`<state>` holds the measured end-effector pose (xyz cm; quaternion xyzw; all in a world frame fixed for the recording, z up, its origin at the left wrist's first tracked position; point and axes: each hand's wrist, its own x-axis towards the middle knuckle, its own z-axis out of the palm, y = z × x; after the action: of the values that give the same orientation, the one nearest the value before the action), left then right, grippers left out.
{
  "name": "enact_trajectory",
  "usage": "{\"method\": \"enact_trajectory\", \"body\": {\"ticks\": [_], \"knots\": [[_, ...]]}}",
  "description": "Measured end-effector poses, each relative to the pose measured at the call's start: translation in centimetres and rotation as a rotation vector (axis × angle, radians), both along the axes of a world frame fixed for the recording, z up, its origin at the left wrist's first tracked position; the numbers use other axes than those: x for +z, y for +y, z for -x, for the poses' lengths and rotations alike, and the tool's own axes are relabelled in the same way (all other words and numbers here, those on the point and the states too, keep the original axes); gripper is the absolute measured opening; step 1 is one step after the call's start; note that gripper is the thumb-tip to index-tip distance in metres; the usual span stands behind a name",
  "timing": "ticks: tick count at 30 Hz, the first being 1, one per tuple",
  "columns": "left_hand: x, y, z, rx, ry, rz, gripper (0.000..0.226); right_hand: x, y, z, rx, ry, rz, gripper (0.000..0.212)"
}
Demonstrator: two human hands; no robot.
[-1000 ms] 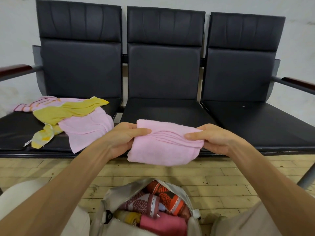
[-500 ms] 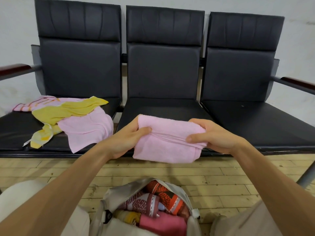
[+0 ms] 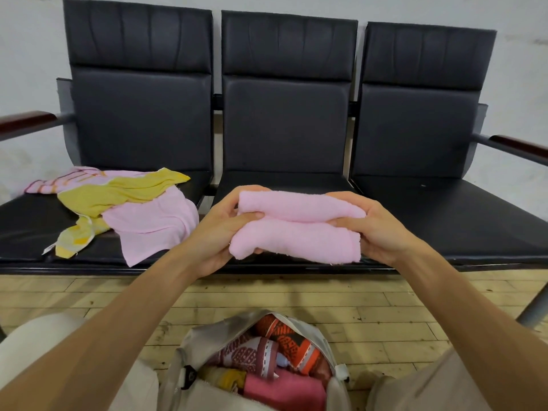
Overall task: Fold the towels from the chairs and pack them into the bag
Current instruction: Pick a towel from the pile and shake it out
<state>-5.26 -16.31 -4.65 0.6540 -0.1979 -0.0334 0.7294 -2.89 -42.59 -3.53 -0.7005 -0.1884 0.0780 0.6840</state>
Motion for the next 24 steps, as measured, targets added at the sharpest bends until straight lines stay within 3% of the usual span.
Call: {"method": "enact_trajectory", "body": {"ticks": [5, 10, 12, 14, 17, 21, 24], "knots": [[-0.4, 0.0, -0.4, -0.003, 0.115, 0.046, 0.035, -0.2, 0.1, -0.4, 0.000, -0.109, 0.039, 0.038], [-0.3, 0.4, -0.5, -0.125, 0.305, 0.242, 0.032, -0.2, 0.0, -0.4, 0.006, -0.223, 0.181, 0.035], [-0.1, 0.4, -0.4, -0.168, 0.318, 0.260, 0.027, -0.1, -0.2, -0.4, 0.049, -0.169, 0.190, 0.032], [-0.3, 0.1, -0.5, -0.084, 0.335, 0.145, 0.040, 0.1, -0.2, -0.1, 0.117, -0.018, 0.107, 0.025], [-0.7, -0.4, -0.7, 0.043, 0.309, 0.005, 0.031, 0.0, 0.0, -0.1, 0.037, 0.067, 0.116, 0.044], [-0.8, -0.4, -0.9, 0.067, 0.229, -0.047, 0.021, -0.2, 0.1, -0.5, -0.023, 0.069, 0.165, 0.022], [-0.7, 0.3, -1.1, 0.034, 0.218, -0.031, 0.035, -0.1, -0.4, -0.7, 0.031, 0.189, 0.209, 0.039]]}}
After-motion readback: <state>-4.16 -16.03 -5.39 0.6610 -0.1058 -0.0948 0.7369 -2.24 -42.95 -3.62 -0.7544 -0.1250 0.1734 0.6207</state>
